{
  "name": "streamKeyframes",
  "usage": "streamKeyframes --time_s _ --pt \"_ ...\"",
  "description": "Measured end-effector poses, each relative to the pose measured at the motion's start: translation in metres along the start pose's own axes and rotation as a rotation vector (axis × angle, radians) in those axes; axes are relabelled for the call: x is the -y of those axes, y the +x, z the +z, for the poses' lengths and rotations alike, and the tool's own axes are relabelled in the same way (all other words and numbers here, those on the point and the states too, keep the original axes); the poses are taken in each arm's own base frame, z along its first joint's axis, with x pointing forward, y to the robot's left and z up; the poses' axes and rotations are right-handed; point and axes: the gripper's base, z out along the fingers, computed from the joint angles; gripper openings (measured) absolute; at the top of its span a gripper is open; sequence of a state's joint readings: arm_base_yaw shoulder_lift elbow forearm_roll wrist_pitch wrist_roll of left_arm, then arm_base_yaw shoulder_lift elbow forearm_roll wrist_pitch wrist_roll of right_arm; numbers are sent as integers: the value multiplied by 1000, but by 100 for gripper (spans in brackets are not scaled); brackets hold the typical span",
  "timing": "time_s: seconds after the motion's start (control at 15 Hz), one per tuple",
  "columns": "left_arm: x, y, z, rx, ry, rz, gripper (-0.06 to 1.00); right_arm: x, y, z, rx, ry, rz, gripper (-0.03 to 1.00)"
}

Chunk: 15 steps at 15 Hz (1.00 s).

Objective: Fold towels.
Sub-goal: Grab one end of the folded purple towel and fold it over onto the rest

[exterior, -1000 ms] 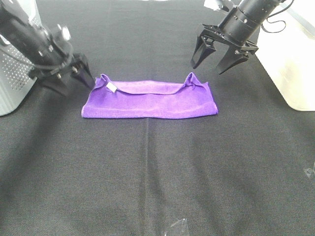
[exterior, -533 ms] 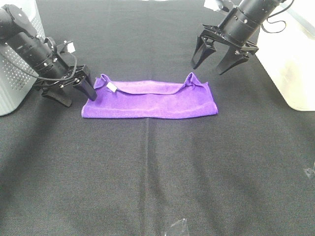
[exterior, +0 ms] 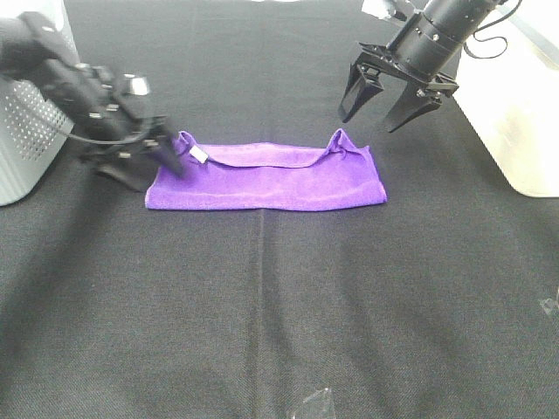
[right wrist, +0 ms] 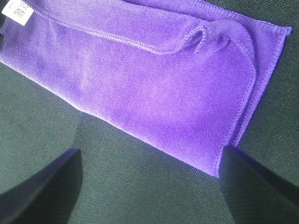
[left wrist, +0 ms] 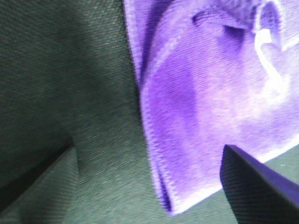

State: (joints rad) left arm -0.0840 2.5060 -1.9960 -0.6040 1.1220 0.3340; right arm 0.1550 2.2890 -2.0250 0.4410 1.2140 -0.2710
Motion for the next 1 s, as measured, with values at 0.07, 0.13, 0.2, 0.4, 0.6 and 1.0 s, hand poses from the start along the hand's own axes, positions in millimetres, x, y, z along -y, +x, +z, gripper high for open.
streamKeyframes --time_s 0.07,0.13,0.2,0.4,0.6,1.0 --pt "8 -1 9 -6 34 -3 74 0 0 0 0 0 0 77" --pt "15 -2 16 -11 63 -3 74 -1 0 -1 3 0 -1 77" --pt "23 -3 22 -15 82 7 74 -2 0 -4 8 1 -4 77" --pt "31 -6 30 -15 91 3 57 -7 -1 -16 33 4 -14 77" --pt "25 -5 35 -23 59 9 19 -11 -2 -26 53 6 -21 77" --pt "34 -5 19 -48 -63 118 2 -22 9 -49 69 5 46 77"
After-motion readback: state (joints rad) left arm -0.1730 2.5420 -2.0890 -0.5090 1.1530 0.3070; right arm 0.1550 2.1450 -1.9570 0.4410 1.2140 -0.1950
